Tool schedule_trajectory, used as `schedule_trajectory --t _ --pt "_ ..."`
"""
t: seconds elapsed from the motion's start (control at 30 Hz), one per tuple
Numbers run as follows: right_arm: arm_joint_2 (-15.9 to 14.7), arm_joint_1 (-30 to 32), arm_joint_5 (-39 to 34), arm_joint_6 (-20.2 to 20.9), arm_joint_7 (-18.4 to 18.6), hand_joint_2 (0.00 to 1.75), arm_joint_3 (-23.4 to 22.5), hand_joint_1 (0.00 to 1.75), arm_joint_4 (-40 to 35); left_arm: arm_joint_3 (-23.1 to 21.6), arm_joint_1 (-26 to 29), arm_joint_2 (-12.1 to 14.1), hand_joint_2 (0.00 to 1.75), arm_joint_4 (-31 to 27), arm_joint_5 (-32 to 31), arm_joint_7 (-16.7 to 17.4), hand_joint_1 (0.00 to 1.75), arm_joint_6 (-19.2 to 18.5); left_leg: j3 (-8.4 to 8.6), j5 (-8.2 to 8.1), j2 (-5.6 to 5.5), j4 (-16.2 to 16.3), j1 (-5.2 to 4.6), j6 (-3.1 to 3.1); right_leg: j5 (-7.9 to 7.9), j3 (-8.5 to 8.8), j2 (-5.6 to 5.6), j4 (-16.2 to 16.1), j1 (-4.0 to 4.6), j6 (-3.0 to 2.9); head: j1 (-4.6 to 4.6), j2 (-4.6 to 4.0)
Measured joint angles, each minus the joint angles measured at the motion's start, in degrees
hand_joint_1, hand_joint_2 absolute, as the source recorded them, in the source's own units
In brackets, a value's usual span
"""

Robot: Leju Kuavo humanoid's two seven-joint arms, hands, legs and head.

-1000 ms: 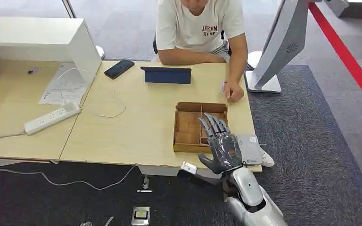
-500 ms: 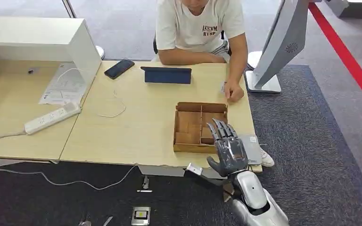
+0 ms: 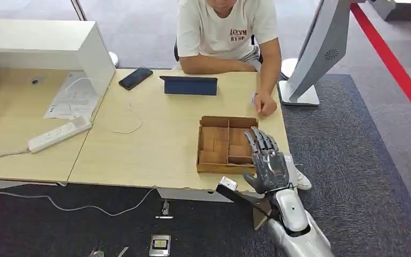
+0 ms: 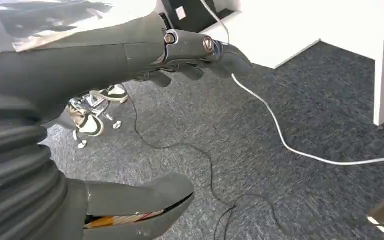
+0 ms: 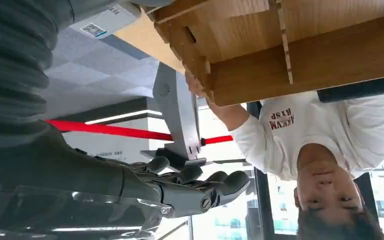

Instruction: Pass the card to the sensor for recognition and then transmit it.

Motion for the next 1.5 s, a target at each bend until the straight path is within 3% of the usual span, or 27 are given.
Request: schedule_trajectory --t 0.27,0.5,0.77,1.2,1.5 --pt "2.9 -2.5 0.3 -1.2 -1.8 1.75 -0.6 0.0 6.1 0.0 0.0 0.1 1.75 0.1 -1.5 0.5 0.0 0.0 -0.01 0.0 -0.01 0.0 0.0 0.0 0.0 -0.01 0.0 0.0 0.01 0.0 -0.02 0.0" --pt "4.4 -3.3 -0.5 -2.7 -2.2 1.75 -0.6 0.0 10.0 0.0 0.0 1.2 1.75 0.2 -1.4 -1.6 0.0 0.0 -0.01 -0.01 -0.01 0.0 0.0 0.0 -0.03 -0.01 0.0 0.0 0.01 0.01 -0.02 0.0" --pt "4.1 -3.3 -1.7 -3.6 -2.9 1.75 -1.0 0.0 12.8 0.0 0.1 1.9 1.75 0.5 -1.4 -2.5 0.0 0.0 -0.01 -0.01 0.0 0.0 0.0 0.0 -0.03 -0.01 0.0 0.0 -0.01 0.01 0.0 0.0" --pt "0.7 -3.1 -4.5 -3.6 -4.7 1.75 -1.0 0.0 13.8 0.0 0.1 2.4 1.75 0.7 -1.1 -2.4 0.0 0.0 -0.01 -0.02 0.0 0.0 0.0 0.01 -0.03 -0.02 0.0 0.0 -0.01 0.01 -0.02 0.0" --pt "0.7 -3.2 -5.3 -4.3 -5.2 1.75 -0.7 0.0 14.4 0.0 0.1 2.4 1.75 0.8 -1.1 -2.4 0.0 0.0 -0.01 -0.02 -0.01 0.0 0.0 0.01 -0.03 0.0 0.0 0.0 0.0 0.01 -0.02 0.0"
